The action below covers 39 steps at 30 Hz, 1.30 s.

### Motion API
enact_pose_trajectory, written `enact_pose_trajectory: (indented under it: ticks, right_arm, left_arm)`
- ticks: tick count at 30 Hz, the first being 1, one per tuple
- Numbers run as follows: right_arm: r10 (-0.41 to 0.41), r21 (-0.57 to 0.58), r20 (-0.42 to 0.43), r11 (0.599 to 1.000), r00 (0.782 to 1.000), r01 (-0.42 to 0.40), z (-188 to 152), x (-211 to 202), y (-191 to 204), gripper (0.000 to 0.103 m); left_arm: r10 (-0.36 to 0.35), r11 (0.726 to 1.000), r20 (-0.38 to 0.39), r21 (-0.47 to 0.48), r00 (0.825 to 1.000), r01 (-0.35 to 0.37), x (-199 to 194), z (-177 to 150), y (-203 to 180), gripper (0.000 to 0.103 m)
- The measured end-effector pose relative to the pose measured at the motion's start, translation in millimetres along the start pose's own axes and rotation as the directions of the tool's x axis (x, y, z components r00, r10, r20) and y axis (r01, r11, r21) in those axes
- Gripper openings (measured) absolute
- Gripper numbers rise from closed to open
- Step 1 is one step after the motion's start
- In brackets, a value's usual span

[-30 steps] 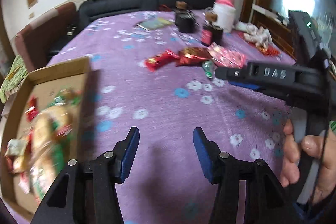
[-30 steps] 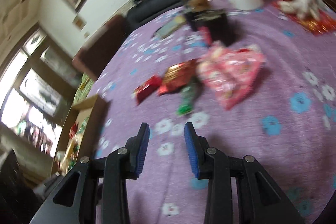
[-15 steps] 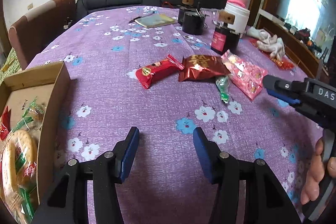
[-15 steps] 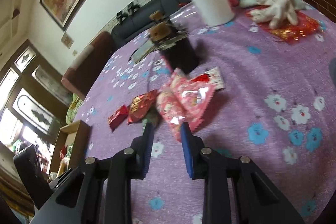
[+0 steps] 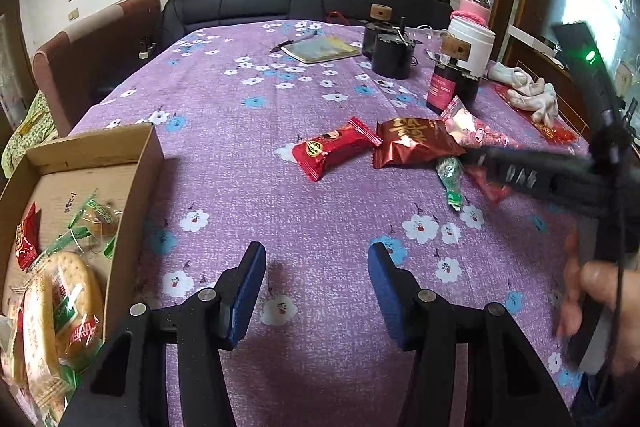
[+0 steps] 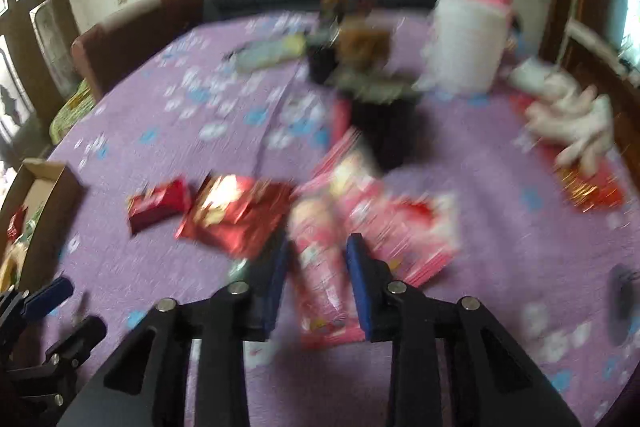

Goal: Organize snacks
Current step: 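Move both tools back over the table toward the remaining candies, then grasp the green candy strip with the left tool while the right tool grasps a pink candy bar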

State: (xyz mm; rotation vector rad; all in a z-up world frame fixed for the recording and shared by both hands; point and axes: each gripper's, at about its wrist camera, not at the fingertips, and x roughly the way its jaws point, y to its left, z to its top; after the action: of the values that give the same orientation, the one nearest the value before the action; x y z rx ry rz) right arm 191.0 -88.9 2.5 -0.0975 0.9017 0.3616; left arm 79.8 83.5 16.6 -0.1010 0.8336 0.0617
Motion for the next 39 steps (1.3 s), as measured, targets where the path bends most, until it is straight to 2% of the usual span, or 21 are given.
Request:
enact_pose_trajectory:
  ticks: [2, 4, 5, 7, 8, 9, 12, 13, 16, 22, 24, 27, 32, 34, 36, 37, 38, 39]
  right_arm:
    - [0.011, -0.038, 0.01, 0.999, 1.0, -0.01, -6.9, -3.8, 8.7, 0.024]
    - [0.1, -0.037, -0.012, 0.994, 0.995, -0.101, -14.7, -11.5, 15.9, 0.023]
    - [0.17, -0.042, -0.033, 0.984, 0.985, -0.172, -21.5, -15.8, 22.2, 0.023]
    - [0.295, -0.067, -0.095, 0.951, 0.951, -0.302, -38.0, -25.7, 36.3, 0.023]
    - [0.372, -0.055, -0.127, 0.923, 0.919, -0.381, -47.5, -31.5, 39.9, 0.023]
    - [0.402, -0.047, -0.121, 0.911, 0.907, -0.41, -55.7, -39.8, 39.2, 0.023]
    - [0.316, -0.003, -0.008, 0.949, 0.949, -0.316, -62.0, -58.6, 16.2, 0.023]
    - [0.296, 0.035, 0.037, 0.954, 0.954, -0.298, -61.3, -62.9, 2.2, 0.023]
    - [0.319, 0.144, 0.083, 0.934, 0.944, -0.328, -61.4, -64.2, -23.6, 0.023]
    - [0.292, 0.112, 0.049, 0.949, 0.955, -0.296, -67.0, -55.5, -19.5, 0.023]
    - [0.298, 0.117, 0.012, 0.948, 0.955, -0.297, -68.3, -44.6, -17.8, 0.023]
    - [0.308, 0.128, 0.015, 0.943, 0.951, -0.308, -65.3, -43.5, -20.1, 0.023]
    - [0.317, 0.147, 0.008, 0.938, 0.948, -0.315, -65.5, -43.7, -21.4, 0.023]
    - [0.316, 0.144, 0.006, 0.938, 0.949, -0.314, -64.3, -43.4, -20.6, 0.023]
    - [0.317, 0.143, 0.007, 0.938, 0.948, -0.315, -63.7, -42.7, -21.2, 0.023]
    - [0.317, 0.143, 0.007, 0.938, 0.948, -0.315, -62.8, -42.0, -20.6, 0.023]
    - [0.318, 0.143, 0.006, 0.938, 0.948, -0.315, -62.8, -41.9, -20.5, 0.023]
    - [0.318, 0.145, 0.007, 0.938, 0.948, -0.316, -62.8, -41.9, -20.6, 0.023]
  left_arm:
    - [0.0, 1.0, 0.002, -0.008, 1.0, 0.001, -0.7, 0.4, 2.4, 0.056]
    - [0.003, 1.0, 0.008, -0.023, 1.0, -0.003, -2.3, 1.4, 6.7, 0.056]
    - [0.001, 0.999, 0.011, -0.032, 1.0, 0.0, -3.2, 1.7, 8.4, 0.056]
    - [-0.002, 0.999, 0.024, -0.049, 1.0, 0.004, -6.1, 2.5, 12.7, 0.056]
    - [-0.012, 0.998, 0.026, -0.056, 1.0, 0.013, -7.2, 2.8, 14.1, 0.056]
    - [-0.02, 0.998, 0.027, -0.059, 0.999, 0.021, -7.8, 3.1, 14.6, 0.056]
    - [-0.017, 0.998, 0.024, -0.056, 1.0, 0.019, -7.0, 3.0, 14.6, 0.056]
    - [-0.016, 0.999, 0.022, -0.052, 1.0, 0.018, -6.3, 2.5, 14.0, 0.056]
    - [0.003, 0.999, 0.027, -0.052, 1.0, -0.001, -6.6, 1.9, 14.6, 0.056]
    - [-0.038, 0.996, 0.002, -0.078, 0.999, 0.038, -2.5, 3.1, 16.4, 0.056]
    - [-0.043, 0.998, -0.001, -0.047, 0.999, 0.043, -5.3, 3.8, 8.0, 0.056]
    - [0.003, 1.0, -0.01, 0.022, 1.0, -0.003, -7.4, 7.3, -6.1, 0.056]
    - [0.014, 0.998, -0.103, 0.067, 0.995, -0.007, 19.8, 17.8, -18.3, 0.056]
    - [0.044, 0.995, -0.096, 0.094, 0.994, -0.035, 32.8, 19.6, -25.2, 0.053]
    - [0.057, 0.993, -0.071, 0.106, 0.996, -0.049, 36.7, 23.9, -31.0, 0.04]
    - [0.036, 0.995, -0.076, 0.091, 0.996, -0.029, 38.2, 25.6, -32.3, 0.026]
    - [0.038, 0.996, -0.07, 0.086, 0.997, -0.032, 38.5, 25.4, -33.5, 0.021]
    - [0.05, 0.995, -0.06, 0.094, 0.997, -0.044, 37.5, 23.9, -35.5, 0.021]
